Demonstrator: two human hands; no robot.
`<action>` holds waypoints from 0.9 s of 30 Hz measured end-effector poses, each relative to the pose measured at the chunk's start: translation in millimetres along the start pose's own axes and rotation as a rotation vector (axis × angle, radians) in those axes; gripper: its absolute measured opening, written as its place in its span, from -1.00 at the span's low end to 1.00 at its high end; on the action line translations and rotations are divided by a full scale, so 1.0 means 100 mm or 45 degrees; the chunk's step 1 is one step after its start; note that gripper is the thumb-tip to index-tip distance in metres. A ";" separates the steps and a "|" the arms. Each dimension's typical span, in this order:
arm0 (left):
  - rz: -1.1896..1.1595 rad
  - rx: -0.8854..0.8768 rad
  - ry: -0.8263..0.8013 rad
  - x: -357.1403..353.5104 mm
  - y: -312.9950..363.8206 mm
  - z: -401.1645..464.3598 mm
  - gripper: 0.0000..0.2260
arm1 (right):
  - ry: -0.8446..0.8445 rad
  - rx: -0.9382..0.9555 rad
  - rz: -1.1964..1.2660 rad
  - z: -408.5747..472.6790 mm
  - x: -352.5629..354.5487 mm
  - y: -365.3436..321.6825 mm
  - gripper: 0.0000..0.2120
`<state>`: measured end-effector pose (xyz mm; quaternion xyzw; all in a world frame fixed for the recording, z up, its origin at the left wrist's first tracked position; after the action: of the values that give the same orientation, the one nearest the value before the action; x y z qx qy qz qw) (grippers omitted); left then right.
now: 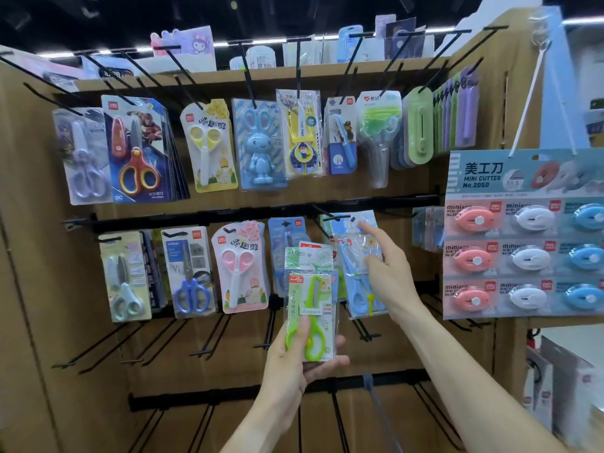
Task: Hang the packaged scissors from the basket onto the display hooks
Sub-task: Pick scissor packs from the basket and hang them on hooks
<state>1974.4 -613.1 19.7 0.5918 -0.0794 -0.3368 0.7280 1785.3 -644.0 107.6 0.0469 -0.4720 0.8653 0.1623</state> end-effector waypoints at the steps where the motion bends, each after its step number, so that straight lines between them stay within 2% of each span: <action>1: 0.005 -0.002 -0.004 0.00 0.00 0.00 -0.61 | -0.010 0.000 0.002 0.02 -0.01 0.03 -0.37; 5: 0.007 -0.018 -0.004 0.01 0.02 -0.01 -0.61 | 0.027 -0.062 -0.049 0.14 -0.01 0.07 -0.32; 10: -0.029 -0.022 0.024 0.01 0.04 0.00 -0.59 | -0.029 -0.242 -0.218 0.48 -0.06 0.15 -0.33; 13: -0.051 -0.026 0.030 0.02 0.05 -0.02 -0.60 | -0.003 -0.291 -0.421 0.51 -0.08 0.17 -0.45; 15: -0.033 -0.020 0.029 0.03 0.06 -0.03 -0.62 | 0.187 -0.212 -0.523 0.34 -0.11 0.15 -0.58; 17: -0.021 -0.024 0.033 0.04 0.05 -0.02 -0.64 | 0.275 -0.106 -0.300 0.03 -0.22 0.09 -0.58; 21: 0.026 -0.066 -0.001 -0.03 -0.01 0.04 -0.65 | 0.048 -0.211 0.111 -0.43 -0.54 0.10 -0.46; 27: -0.099 -0.012 -0.005 -0.09 -0.03 0.04 -0.64 | 0.067 -0.123 0.396 -0.51 -0.46 0.22 -0.78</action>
<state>1964.6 -611.0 21.0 0.5902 -0.0561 -0.3664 0.7171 1824.6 -623.8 51.1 -0.0572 -0.5101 0.8572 0.0409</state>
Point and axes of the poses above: each hand's wrist, its own z-axis towards the middle knuckle, its own x-axis out of the back of the hand, y = z × x, the point moved 1 cm from there along z, towards the middle knuckle, and after that the axes turned 15 degrees about -y, right-handed, at the moved point
